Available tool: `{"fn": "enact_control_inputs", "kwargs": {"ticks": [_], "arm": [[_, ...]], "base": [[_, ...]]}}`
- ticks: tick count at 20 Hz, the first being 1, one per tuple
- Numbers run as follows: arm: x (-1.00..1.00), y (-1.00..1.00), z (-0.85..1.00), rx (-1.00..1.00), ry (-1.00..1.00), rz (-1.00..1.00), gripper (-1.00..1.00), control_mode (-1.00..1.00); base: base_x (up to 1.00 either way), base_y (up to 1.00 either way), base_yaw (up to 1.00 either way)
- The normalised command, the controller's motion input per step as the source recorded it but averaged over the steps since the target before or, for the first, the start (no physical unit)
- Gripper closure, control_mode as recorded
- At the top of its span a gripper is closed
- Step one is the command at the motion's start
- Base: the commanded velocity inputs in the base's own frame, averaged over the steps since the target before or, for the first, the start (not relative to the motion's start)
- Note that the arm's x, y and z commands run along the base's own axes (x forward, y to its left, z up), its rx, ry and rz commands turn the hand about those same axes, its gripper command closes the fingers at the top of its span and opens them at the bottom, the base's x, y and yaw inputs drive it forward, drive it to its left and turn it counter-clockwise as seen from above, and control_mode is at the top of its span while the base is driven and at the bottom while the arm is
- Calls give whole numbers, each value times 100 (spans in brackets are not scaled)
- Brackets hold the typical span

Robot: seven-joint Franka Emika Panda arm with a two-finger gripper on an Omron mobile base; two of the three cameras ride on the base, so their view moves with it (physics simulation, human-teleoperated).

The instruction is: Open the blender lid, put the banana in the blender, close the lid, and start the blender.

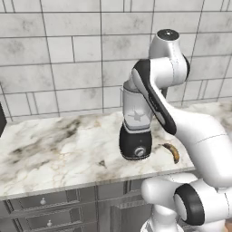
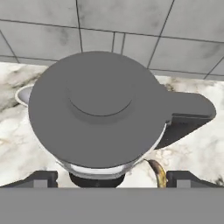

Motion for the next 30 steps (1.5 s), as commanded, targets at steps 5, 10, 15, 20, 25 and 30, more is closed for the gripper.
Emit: {"fn": "enact_control_inputs", "kwargs": {"ticks": [5,10,15,20,25,30], "arm": [[41,0,0,0,9,0,-100,-100],[21,3,0,0,5,0,-100,-100],[2,3,0,0,1,1,-100,-100],[0,4,-4,0,0,3,-100,-100],[1,0,-13,0,0,4,-100,-100],[0,0,-12,0,0,4,-100,-100]], "base": [[0,0,0],[0,0,0],[0,0,0],[0,0,0],[0,0,0],[0,0,0]]}}
